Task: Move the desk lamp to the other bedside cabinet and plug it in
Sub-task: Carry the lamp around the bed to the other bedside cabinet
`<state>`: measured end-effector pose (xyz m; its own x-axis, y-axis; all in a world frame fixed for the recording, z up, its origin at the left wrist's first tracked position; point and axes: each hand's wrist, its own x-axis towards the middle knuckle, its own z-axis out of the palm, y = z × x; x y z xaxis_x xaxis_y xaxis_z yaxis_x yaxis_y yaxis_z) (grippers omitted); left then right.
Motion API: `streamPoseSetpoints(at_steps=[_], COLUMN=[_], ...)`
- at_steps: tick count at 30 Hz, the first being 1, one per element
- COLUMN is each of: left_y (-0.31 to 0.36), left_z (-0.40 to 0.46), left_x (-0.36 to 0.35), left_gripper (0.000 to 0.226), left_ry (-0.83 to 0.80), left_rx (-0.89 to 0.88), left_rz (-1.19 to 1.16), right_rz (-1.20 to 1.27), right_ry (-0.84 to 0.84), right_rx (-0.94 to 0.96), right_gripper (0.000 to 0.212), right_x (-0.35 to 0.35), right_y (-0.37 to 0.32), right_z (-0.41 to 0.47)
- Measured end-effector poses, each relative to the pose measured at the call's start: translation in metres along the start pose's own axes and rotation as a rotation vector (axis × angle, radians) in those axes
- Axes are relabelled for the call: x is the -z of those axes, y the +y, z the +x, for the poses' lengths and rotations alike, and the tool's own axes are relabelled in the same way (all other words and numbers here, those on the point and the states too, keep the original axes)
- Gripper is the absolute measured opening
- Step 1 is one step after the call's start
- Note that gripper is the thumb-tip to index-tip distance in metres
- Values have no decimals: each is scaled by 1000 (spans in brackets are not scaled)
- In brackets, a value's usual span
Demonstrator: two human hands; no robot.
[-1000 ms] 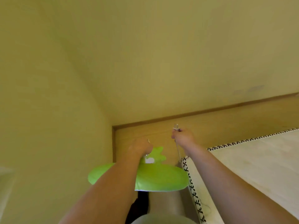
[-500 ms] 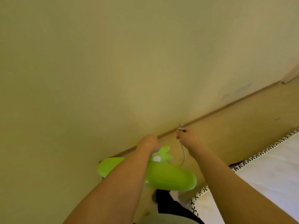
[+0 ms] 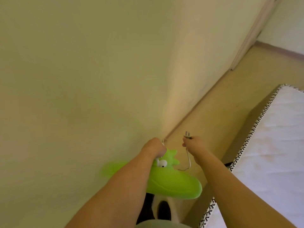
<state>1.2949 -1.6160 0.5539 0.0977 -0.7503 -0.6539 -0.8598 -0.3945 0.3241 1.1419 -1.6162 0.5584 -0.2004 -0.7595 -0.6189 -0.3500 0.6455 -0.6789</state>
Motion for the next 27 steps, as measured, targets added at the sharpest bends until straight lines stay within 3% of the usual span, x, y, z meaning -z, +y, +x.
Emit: streamPoseSetpoints(at_steps=[7, 13, 27], left_y=[111, 214, 496], left_z=[93, 149, 288], left_x=[13, 6, 6], left_gripper=[33, 40, 34], left_ry=[-89, -85, -119], left_rx=[-233, -317, -393], left_rz=[182, 215, 371], right_rz=[250, 358, 478], right_ry=[291, 469, 565], right_rx=[-99, -139, -119], right_gripper=[37, 34, 25], right_x=[89, 156, 372], right_y=[-23, -27, -65], right_z=[71, 116, 309])
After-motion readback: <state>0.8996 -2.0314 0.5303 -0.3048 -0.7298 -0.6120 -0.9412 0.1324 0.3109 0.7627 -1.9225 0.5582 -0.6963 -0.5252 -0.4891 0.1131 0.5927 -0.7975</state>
